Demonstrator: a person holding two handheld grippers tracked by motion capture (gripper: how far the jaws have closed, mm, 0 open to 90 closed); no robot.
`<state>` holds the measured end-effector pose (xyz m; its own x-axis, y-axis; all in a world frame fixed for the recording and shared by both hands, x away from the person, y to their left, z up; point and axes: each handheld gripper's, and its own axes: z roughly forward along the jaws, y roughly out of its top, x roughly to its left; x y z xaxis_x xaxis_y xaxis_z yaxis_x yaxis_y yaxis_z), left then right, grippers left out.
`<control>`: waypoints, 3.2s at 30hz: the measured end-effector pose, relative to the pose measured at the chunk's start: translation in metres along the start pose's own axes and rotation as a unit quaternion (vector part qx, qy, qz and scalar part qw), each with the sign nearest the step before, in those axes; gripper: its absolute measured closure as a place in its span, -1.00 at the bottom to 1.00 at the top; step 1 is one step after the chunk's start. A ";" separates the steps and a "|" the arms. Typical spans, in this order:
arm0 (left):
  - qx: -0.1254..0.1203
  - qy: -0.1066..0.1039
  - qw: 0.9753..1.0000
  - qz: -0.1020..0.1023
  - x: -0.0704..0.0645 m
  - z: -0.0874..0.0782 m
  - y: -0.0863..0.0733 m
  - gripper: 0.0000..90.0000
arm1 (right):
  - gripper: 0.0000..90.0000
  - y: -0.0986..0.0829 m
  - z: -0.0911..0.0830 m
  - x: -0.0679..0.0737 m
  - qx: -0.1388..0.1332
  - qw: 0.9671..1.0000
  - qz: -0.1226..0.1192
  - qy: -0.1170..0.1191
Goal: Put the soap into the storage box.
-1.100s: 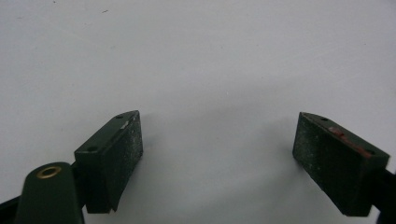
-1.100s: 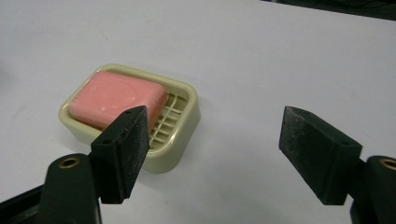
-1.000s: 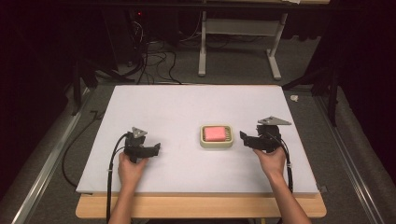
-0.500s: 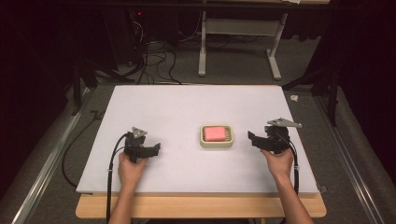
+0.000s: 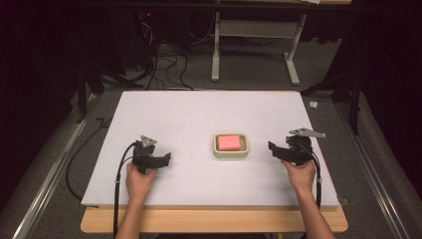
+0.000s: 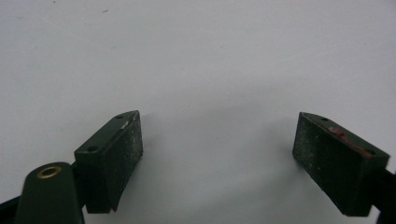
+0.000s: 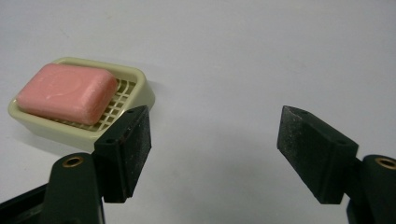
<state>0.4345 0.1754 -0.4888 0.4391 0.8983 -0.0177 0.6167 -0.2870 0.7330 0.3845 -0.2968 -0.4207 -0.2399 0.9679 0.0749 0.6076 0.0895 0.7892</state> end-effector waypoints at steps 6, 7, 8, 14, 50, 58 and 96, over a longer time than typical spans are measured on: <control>-0.001 0.000 1.000 0.000 0.000 0.000 0.000 -0.63 | -0.41 -0.003 0.002 -0.004 0.004 1.000 0.006 -0.003; 0.000 0.000 1.000 0.000 0.000 0.000 0.000 -0.63 | -0.41 -0.004 0.002 -0.005 0.003 1.000 0.007 -0.004; 0.000 0.000 1.000 0.000 0.000 0.000 0.000 -0.63 | -0.41 -0.005 0.003 -0.005 0.004 1.000 0.007 -0.005; -0.001 0.000 1.000 0.000 0.000 0.000 0.000 -0.63 | -0.40 -0.008 0.006 -0.010 0.009 1.000 0.014 -0.011; 0.000 0.000 1.000 0.000 0.000 0.000 0.000 -0.63 | -0.41 -0.026 0.033 -0.022 0.046 0.998 0.023 -0.041; 0.000 0.000 1.000 0.000 0.000 0.000 0.000 -0.63 | -0.41 -0.028 0.038 -0.021 0.055 0.997 0.020 -0.045; -0.001 0.000 1.000 0.000 0.000 0.000 0.000 -0.63 | -0.44 -0.037 0.052 -0.016 0.053 0.996 -0.007 -0.067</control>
<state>0.4345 0.1754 -0.4889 0.4387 0.8984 -0.0175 0.6161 -0.2866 0.7337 0.4056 -0.3031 -0.4827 -0.1495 0.9885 -0.0233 0.6833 0.1203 0.7201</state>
